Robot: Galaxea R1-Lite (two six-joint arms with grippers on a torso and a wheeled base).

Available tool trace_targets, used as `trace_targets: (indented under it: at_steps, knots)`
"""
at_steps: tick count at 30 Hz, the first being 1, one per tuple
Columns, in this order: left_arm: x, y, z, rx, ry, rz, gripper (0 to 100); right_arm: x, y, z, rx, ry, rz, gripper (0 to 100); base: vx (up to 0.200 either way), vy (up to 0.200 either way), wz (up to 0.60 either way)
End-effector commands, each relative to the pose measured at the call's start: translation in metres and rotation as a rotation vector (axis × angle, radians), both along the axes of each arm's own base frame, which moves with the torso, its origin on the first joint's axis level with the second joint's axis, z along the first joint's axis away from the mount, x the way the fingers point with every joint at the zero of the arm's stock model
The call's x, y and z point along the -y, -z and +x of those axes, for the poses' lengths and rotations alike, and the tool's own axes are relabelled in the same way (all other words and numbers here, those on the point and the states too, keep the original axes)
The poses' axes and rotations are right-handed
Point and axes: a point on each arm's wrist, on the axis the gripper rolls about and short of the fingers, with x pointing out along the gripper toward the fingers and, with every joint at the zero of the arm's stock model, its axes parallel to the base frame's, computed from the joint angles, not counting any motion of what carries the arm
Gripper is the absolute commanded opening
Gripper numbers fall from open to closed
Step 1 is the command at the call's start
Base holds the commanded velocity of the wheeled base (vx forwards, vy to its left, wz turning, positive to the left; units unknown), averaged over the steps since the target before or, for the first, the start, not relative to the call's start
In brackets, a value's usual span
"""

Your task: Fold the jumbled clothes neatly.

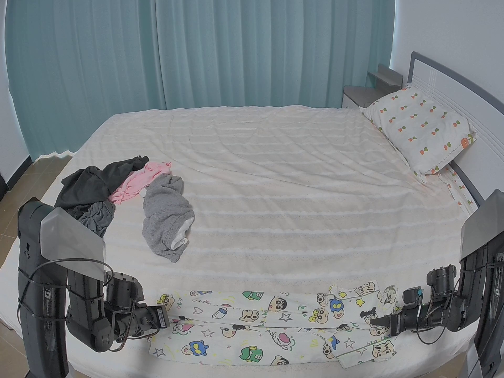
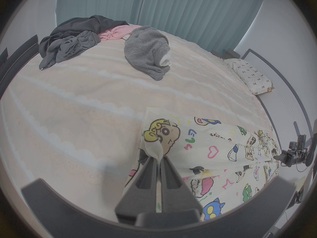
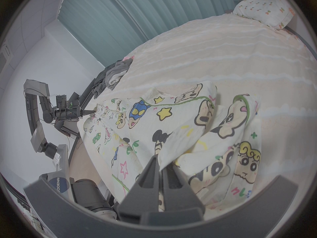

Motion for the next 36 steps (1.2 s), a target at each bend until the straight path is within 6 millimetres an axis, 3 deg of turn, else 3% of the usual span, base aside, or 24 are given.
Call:
trace_targets:
  at_steps: [1,9,10,11,12,25,36]
  knots:
    - [0.000,0.002,-0.001,-0.008,0.000,0.002,0,0.000,0.001,-0.001,-0.009,0.000,0.000,0,0.000,0.000,0.00]
    - [0.000,0.005,-0.002,-0.019,0.009,0.013,0,0.000,0.002,-0.003,-0.016,-0.003,-0.001,0,0.000,0.000,0.00]
    - [0.000,0.006,-0.002,-0.022,0.016,0.020,100,0.000,0.002,-0.004,-0.021,-0.002,-0.002,0,0.000,0.000,0.00]
    - [0.000,0.006,-0.002,-0.023,0.017,0.021,100,-0.001,0.002,-0.005,-0.024,-0.004,-0.002,0,0.000,0.000,0.00]
    - [0.000,0.007,-0.003,-0.027,0.016,0.021,100,-0.001,0.002,-0.005,-0.027,-0.006,-0.001,100,0.000,0.000,0.00]
    - [-0.008,-0.002,-0.006,0.044,-0.015,-0.001,100,0.003,-0.004,-0.008,0.013,0.020,0.002,100,0.000,0.000,0.00]
    - [-0.043,-0.015,-0.016,0.058,-0.098,-0.074,100,0.026,-0.015,-0.011,0.072,0.130,-0.004,100,0.000,0.000,0.00]
